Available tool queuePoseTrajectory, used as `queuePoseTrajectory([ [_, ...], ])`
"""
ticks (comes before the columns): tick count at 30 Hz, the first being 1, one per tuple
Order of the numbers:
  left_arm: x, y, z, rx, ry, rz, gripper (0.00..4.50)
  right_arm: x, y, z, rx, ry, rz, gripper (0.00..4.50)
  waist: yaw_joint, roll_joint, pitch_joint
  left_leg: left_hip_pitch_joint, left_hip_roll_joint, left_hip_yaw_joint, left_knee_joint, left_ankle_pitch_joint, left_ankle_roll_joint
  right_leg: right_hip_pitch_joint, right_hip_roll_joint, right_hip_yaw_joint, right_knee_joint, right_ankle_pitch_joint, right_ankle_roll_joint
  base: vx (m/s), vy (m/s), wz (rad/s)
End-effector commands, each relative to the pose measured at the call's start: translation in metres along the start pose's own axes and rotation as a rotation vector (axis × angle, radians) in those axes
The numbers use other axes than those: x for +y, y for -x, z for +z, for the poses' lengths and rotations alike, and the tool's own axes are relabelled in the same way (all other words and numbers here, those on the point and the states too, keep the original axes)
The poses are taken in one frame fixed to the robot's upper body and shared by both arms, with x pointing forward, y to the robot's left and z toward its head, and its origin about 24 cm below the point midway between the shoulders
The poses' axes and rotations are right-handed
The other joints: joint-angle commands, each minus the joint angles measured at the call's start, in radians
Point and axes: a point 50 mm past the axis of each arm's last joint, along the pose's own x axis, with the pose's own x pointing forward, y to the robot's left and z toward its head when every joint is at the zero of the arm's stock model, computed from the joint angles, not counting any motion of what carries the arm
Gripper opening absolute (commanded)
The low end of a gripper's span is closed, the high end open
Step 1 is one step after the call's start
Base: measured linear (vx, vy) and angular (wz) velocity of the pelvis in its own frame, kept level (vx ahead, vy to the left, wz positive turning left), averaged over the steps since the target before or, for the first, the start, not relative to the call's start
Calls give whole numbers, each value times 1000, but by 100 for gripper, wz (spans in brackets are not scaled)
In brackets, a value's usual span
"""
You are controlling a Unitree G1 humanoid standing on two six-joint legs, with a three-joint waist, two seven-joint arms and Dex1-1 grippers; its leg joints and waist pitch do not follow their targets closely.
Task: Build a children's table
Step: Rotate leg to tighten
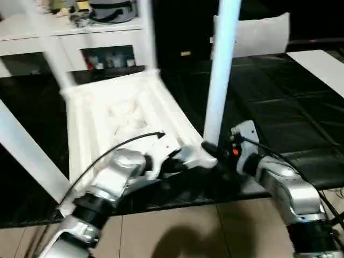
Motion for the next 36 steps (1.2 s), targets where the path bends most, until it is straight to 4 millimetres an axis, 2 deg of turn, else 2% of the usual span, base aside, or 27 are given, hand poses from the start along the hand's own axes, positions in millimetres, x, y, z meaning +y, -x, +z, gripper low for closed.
queuePoseTrajectory([
  [1,-2,-2,10,-31,-23,2,0,11,-4,-23,88,-68,51,250,4,-13,-47,-10,3,1,-75,-248,55,48,-48,33,-105,-526,-37,0,0,0],
  [2,-1,-2,10,-30,-26,6,0,12,-2,-22,87,-69,61,263,4,-8,-48,-9,4,0,-75,-249,56,47,-49,34,-103,-517,-43,0,0,0],
  [5,2,3,8,-28,-51,0,0,11,5,-17,84,-35,128,284,6,-12,-50,-13,5,0,-76,-241,58,52,-49,36,-99,-493,-48,0,0,0],
  [6,2,5,7,-27,-72,-11,0,7,10,-13,75,-21,151,305,7,-18,-49,-14,5,0,-75,-233,64,54,-49,37,-99,-486,-50,0,0,0],
  [7,2,5,7,-27,-72,-11,0,7,10,-13,75,-21,151,310,9,-15,-50,-13,6,0,-75,-230,67,54,-50,37,-97,-483,-52,0,0,0],
  [8,2,6,6,-26,-95,-24,0,4,13,-10,72,-6,165,316,12,-18,-51,-15,7,1,-74,-212,71,55,-51,39,-97,-466,-56,0,0,0],
  [11,0,10,2,-7,-152,-76,0,-4,22,-5,82,33,204,349,17,-20,-54,-19,10,0,-73,-176,82,59,-51,42,-86,-413,-74,0,0,0],
  [13,-1,14,-1,4,-174,-116,0,-12,28,-2,93,59,218,362,21,-17,-54,-18,11,2,-72,-167,88,58,-53,42,-85,-406,-86,0,0,0],
  [16,-1,18,-2,6,-185,-152,0,-19,31,-2,116,89,222,393,31,-17,-52,-14,14,4,-73,-165,80,55,-53,44,-84,-409,-98,0,0,0],
  [17,-2,20,-3,8,-190,-171,0,-19,33,-2,127,90,241,393,35,-16,-54,-10,15,4,-73,-167,77,53,-53,44,-83,-407,-101,0,0,0],
  [19,-4,26,-4,26,-202,-253,0,-16,37,-2,150,104,327,393,41,-17,-54,-12,17,3,-74,-166,78,56,-54,46,-77,-381,-112,0,0,0],
  [21,-6,28,-6,38,-208,-286,0,-13,39,-2,156,101,377,365,45,-16,-56,-13,21,3,-73,-156,86,57,-54,49,-71,-345,-126,0,0,0],
  [22,-7,31,-8,61,-220,-332,0,-8,41,-1,157,92,460,358,51,-16,-56,-9,21,6,-71,-158,90,56,-55,49,-70,-330,-141,0,0,0],
  [25,-7,33,-8,78,-229,-353,0,-3,42,0,152,77,531,345,59,-16,-56,-10,23,7,-71,-152,88,56,-56,51,-67,-324,-151,0,0,0],
  [27,-6,33,-9,81,-231,-355,0,-2,41,0,155,76,544,314,61,-15,-55,-10,24,6,-72,-154,86,56,-56,51,-67,-330,-152,0,0,0],
  [31,-5,34,-8,85,-233,-360,0,-1,40,-3,168,66,572,299,69,-17,-55,-8,23,7,-72,-158,73,55,-57,52,-69,-350,-143,0,0,0],
  [32,-5,34,-8,85,-233,-360,0,-1,40,-3,168,65,573,272,72,-17,-56,-8,22,7,-72,-158,72,56,-57,51,-69,-359,-138,0,0,0],
  [36,-6,33,-8,84,-233,-359,0,0,38,-5,170,59,588,248,78,-17,-58,-9,24,6,-71,-135,71,56,-56,52,-64,-328,-143,0,0,0],
])
